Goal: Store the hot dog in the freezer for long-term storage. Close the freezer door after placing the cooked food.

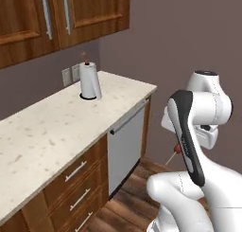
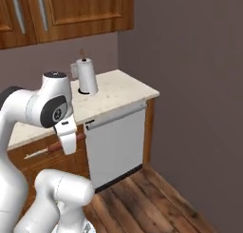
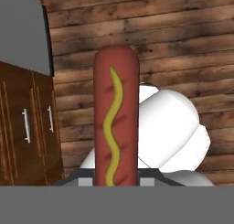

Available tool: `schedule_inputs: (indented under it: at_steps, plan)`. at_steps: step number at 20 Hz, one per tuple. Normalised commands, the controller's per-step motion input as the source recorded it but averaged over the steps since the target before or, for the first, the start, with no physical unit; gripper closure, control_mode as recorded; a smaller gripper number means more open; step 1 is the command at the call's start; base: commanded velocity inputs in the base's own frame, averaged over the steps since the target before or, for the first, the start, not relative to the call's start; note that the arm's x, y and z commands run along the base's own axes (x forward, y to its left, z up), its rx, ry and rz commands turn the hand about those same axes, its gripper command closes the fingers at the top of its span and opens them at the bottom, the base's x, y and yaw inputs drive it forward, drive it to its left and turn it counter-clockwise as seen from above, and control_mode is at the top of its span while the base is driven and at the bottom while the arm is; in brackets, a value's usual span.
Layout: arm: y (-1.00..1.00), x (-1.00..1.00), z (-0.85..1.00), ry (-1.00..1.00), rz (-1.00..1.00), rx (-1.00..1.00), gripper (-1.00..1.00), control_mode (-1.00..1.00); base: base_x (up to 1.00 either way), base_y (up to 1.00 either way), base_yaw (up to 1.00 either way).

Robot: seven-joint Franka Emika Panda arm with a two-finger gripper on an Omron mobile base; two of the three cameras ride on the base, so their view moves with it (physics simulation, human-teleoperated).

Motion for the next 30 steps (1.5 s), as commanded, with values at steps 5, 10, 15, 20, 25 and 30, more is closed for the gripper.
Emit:
schedule_inputs:
  at_steps: [5,10,15,20,25,30]
  plan:
    - [0.0,0.0,0.0,0.0,0.0,0.0,1.0,1.0,-0.33,-0.39,-0.68]
    - [0.0,0.0,0.0,0.0,0.0,0.0,1.0,1.0,0.0,-0.19,-0.94]
    - [0.0,0.0,0.0,0.0,0.0,0.0,1.0,1.0,0.0,-0.01,-0.97]
    - [0.0,0.0,0.0,0.0,0.0,0.0,1.0,1.0,0.0,-0.18,-0.9]
    - [0.0,0.0,0.0,0.0,0.0,0.0,1.0,1.0,0.0,-0.35,-0.87]
    - [0.0,0.0,0.0,0.0,0.0,0.0,1.0,1.0,0.0,-0.53,-0.82]
